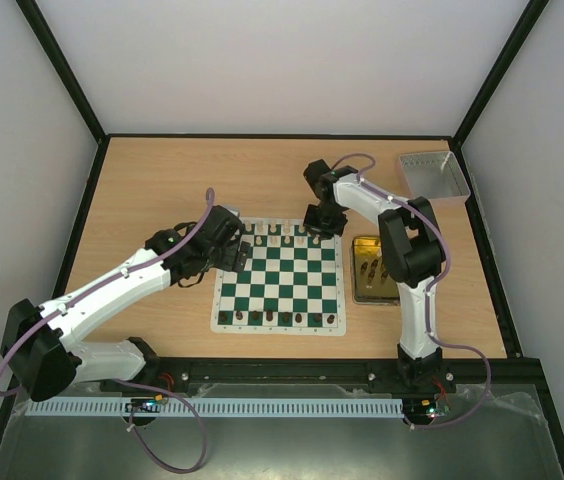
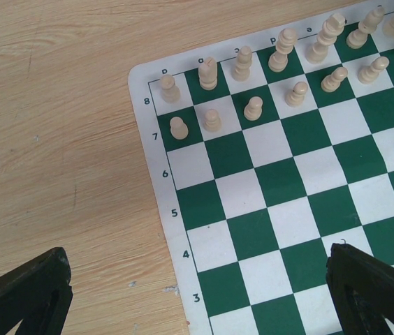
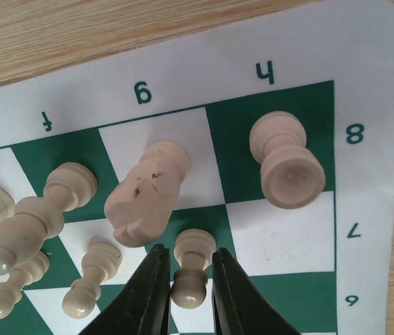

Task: Set up the chess pieces on the board
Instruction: Place the chess piece on the chessboard.

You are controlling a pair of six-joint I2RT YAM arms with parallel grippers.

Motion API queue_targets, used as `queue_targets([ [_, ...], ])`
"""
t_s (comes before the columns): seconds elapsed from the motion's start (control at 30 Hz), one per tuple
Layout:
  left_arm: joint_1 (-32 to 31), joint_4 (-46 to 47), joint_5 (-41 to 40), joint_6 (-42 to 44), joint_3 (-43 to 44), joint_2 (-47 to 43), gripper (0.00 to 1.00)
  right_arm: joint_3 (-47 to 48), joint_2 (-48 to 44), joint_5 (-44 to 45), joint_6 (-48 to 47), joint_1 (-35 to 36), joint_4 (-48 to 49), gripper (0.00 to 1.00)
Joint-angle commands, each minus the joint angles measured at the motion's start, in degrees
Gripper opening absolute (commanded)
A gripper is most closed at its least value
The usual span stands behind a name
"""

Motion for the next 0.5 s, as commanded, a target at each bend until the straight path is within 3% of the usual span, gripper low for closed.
queue_targets([
  [0.0, -0.2, 0.5, -0.7, 0.0, -0.9, -1.2, 0.99, 1.2, 0.8, 0.3, 0.1, 0.3, -0.2, 0.17],
  [0.47, -0.2, 0.8, -0.2, 0.2, -1.2, -1.6, 0.99, 0.5, -3.3, 0.0, 0.1, 0.3, -1.9, 0.23],
])
